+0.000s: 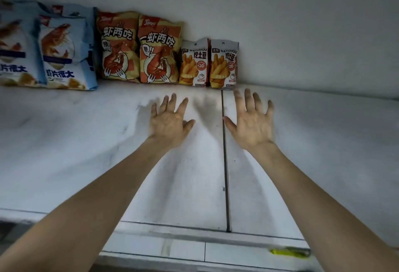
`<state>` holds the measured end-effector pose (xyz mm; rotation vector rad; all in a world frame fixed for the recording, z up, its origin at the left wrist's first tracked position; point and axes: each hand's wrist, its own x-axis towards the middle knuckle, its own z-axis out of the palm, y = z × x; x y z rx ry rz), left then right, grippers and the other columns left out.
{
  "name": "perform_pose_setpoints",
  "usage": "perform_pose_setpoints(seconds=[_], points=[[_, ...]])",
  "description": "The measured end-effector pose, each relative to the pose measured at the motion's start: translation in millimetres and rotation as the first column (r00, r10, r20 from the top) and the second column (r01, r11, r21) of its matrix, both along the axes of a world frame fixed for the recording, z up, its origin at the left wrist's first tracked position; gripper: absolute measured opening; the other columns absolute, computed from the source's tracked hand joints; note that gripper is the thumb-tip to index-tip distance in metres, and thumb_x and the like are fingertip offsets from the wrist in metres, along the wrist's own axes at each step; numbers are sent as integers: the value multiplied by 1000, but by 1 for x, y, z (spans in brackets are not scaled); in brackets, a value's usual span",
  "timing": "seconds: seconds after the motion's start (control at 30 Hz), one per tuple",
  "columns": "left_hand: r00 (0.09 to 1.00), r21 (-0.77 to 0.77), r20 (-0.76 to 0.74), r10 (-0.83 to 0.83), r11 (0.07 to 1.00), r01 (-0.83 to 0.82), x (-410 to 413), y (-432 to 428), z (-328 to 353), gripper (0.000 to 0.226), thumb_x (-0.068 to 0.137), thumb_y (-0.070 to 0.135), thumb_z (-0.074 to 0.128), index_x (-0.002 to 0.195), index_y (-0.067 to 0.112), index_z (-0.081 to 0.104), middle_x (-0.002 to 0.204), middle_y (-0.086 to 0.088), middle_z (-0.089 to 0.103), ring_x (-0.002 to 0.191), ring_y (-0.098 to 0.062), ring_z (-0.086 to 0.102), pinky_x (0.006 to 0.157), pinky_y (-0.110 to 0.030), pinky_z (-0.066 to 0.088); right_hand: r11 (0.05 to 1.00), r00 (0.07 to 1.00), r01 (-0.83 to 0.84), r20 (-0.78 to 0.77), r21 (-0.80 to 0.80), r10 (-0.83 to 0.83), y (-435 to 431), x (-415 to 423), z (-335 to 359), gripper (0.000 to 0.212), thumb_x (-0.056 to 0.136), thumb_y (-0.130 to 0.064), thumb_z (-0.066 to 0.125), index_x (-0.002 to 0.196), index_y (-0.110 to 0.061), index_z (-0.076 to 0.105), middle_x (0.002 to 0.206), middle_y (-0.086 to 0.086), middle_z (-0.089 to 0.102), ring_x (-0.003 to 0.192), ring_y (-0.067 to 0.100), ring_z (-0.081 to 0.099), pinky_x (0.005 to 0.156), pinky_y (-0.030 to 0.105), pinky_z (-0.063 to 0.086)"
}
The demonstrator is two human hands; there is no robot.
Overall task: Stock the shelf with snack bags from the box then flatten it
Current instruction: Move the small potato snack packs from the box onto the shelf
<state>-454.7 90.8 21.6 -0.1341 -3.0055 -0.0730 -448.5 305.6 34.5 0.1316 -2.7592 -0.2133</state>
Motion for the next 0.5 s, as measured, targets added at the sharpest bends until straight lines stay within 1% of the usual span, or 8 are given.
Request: perform_pose_setpoints(seconds=[0.07,0.17,0.3,0.37,0.43,0.5], points=[[1000,-59,14,-12,998,12,24,-1,5,69,99,59,23,156,28,1,165,-8,-1,152,-27,-1,121,-52,3,1000,1000,7,12,-8,-7,-4,25,2,76,95,-59,34,155,-16,18,159,17,26,145,35,27,112,62,19],[999,-106,12,-32,994,34,59,-2,11,69,98,60,19,156,28,-2,165,-8,-2,152,-27,-3,121,-53,2,999,998,31,52,-18,-30,-7,61,1,75,95,-59,33,155,-16,19,159,17,27,146,35,27,113,62,18],[999,-122,-8,-46,991,45,106,-1,14,70,98,60,21,156,28,-2,165,-8,0,152,-27,-2,120,-54,1,998,998,51,44,-39,-49,-8,105,3,72,94,-58,36,151,-14,33,153,18,38,140,37,38,109,63,25],[997,-110,-34,-64,992,60,132,0,16,69,99,59,22,156,27,1,165,-9,3,152,-28,0,120,-54,2,998,999,43,25,-44,-42,-8,130,4,71,94,-57,30,149,-14,36,151,19,42,138,37,41,108,63,26],[994,-75,-60,-89,994,85,157,2,16,69,98,57,26,157,26,8,164,-10,8,151,-29,4,119,-55,4,998,999,30,14,-55,-29,-6,155,5,72,92,-57,26,148,-14,37,150,19,42,138,36,41,108,62,21],[989,-39,-98,-107,994,104,185,5,14,68,97,56,32,156,24,18,162,-12,17,150,-30,13,118,-56,8,998,1000,24,17,-62,-23,-4,182,3,72,92,-58,26,149,-14,37,151,19,41,140,36,39,109,61,16]])
